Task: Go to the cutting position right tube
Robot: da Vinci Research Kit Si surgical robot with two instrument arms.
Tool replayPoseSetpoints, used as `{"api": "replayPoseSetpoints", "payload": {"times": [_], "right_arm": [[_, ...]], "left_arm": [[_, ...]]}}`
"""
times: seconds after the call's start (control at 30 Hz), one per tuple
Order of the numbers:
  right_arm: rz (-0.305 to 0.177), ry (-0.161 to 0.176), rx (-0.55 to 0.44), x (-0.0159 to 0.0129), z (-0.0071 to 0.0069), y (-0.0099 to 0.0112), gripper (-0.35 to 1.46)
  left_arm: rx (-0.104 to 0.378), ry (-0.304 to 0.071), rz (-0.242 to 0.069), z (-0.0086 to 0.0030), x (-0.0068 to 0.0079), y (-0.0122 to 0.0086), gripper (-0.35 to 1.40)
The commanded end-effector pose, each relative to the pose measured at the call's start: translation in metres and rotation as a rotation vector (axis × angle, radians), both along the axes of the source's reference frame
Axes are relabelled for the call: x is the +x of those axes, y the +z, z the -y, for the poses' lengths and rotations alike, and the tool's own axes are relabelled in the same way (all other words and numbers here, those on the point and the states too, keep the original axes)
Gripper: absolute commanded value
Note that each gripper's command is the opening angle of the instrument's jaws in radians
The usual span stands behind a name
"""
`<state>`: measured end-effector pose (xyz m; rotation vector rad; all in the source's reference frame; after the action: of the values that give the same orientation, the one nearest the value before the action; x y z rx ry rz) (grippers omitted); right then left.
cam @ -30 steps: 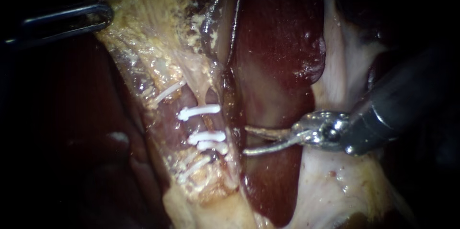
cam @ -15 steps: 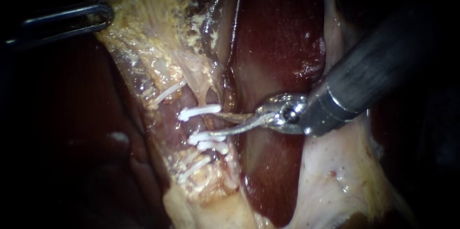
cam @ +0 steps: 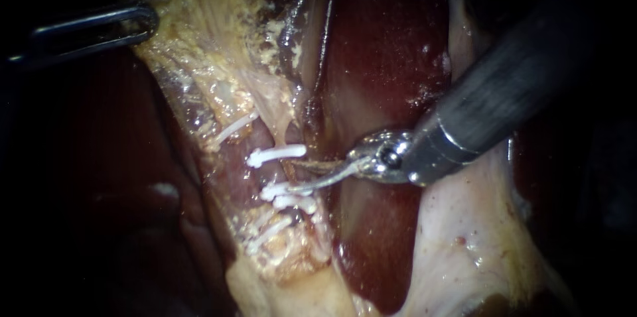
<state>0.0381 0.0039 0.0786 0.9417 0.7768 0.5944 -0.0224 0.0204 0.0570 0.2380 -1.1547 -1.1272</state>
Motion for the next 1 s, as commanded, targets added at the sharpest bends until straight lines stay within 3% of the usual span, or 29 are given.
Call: {"api": "replayPoseSetpoints", "payload": {"times": [0.03,0.47,0.6,1.0], "right_arm": [[-0.019,0.001,0.018,0.0002,0.0001,-0.0001,1.27],[-0.104,-0.083,0.01,-0.0004,0.0008,0.0001,1.24],[-0.137,-0.092,0.017,0.0,0.0007,0.0002,1.2],[-0.17,-0.091,0.01,0.0028,0.0019,0.0018,1.15]], "left_arm": [[0.0,0.0,0.0,0.0,0.0,-0.0001,-0.35],[0.0,0.0,0.0,0.0,0.0,-0.0001,-0.35],[0.0,0.0,0.0,0.0,0.0,-0.0001,-0.35],[0.0,0.0,0.0,0.0,-0.0001,0.0,-0.35]]}}
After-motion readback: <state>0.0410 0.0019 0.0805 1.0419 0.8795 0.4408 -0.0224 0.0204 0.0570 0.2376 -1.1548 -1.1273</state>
